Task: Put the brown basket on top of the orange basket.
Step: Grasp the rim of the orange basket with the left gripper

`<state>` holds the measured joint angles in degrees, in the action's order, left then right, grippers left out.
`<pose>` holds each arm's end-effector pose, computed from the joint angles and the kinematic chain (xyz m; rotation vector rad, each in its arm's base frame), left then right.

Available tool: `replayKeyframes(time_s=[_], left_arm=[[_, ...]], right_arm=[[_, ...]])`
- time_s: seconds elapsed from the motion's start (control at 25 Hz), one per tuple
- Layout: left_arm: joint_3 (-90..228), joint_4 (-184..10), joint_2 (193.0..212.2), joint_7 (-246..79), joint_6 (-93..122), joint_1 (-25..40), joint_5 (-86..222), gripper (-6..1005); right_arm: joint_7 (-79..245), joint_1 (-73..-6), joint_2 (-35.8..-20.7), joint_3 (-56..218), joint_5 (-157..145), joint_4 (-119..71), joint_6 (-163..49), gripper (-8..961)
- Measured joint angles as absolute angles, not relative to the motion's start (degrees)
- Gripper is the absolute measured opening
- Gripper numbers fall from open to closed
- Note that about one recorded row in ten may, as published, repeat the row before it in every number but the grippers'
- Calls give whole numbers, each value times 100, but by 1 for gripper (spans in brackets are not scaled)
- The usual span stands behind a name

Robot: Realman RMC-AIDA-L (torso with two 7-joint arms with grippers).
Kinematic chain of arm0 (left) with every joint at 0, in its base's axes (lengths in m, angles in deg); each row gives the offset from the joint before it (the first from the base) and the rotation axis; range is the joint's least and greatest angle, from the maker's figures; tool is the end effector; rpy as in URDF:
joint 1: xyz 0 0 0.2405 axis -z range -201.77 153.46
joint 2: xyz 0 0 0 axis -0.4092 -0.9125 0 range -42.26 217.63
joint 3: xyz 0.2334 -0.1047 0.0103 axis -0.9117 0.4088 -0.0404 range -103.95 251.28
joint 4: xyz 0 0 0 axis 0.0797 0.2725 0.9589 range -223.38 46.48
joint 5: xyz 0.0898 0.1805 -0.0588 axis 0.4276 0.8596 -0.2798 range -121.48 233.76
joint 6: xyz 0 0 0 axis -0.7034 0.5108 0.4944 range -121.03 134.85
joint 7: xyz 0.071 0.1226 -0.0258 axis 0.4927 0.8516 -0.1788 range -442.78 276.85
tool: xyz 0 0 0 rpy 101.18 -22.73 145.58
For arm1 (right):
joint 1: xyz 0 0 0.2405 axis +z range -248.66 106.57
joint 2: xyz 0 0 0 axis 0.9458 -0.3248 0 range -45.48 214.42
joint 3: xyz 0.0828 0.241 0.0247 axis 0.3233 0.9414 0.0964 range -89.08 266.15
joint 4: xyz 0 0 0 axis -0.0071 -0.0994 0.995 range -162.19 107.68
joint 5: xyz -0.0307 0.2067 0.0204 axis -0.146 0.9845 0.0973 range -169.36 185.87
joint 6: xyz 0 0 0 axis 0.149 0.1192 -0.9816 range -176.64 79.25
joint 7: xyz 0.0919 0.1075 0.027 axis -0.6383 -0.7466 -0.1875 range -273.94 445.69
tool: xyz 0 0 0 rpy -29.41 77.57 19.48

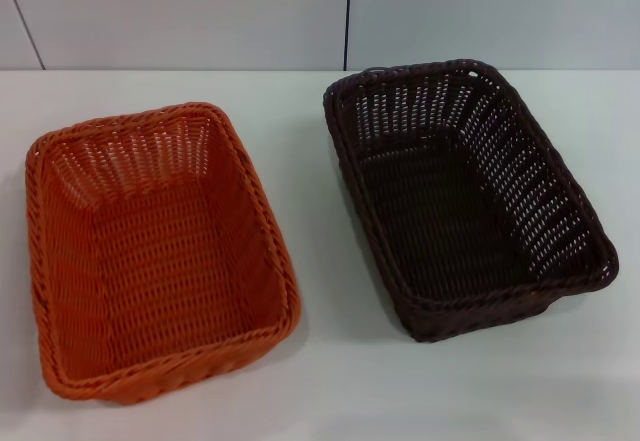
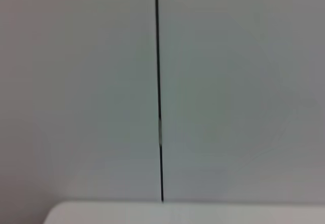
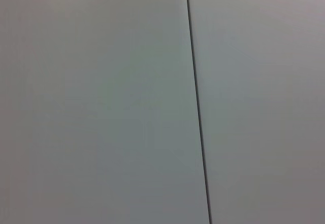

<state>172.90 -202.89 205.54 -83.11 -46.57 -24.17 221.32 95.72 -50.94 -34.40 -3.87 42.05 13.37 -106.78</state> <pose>-0.2183 0.3161 0.1495 -1.5860 -0.9542 -0.1929 0.2690 0.3817 0.0938 -1.1410 0.3230 0.7989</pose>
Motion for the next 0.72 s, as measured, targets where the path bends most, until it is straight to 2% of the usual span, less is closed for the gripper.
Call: replayKeyframes(time_s=[0.4, 0.68, 0.72], left_arm=[[17007, -20314, 20564, -8037, -5360, -2331, 22164, 594], [17104, -20180, 20563, -8068, -5933, -2177, 22165, 741], [17139, -20155, 20563, -8082, -6129, -2111, 22165, 823]], right_arm=[[9572, -5082, -3435, -383, 4200, 1341, -10679, 637], [9572, -5108, -3430, -383, 4192, 1386, -10678, 637], [9572, -5113, -3429, -384, 4191, 1392, -10678, 637]])
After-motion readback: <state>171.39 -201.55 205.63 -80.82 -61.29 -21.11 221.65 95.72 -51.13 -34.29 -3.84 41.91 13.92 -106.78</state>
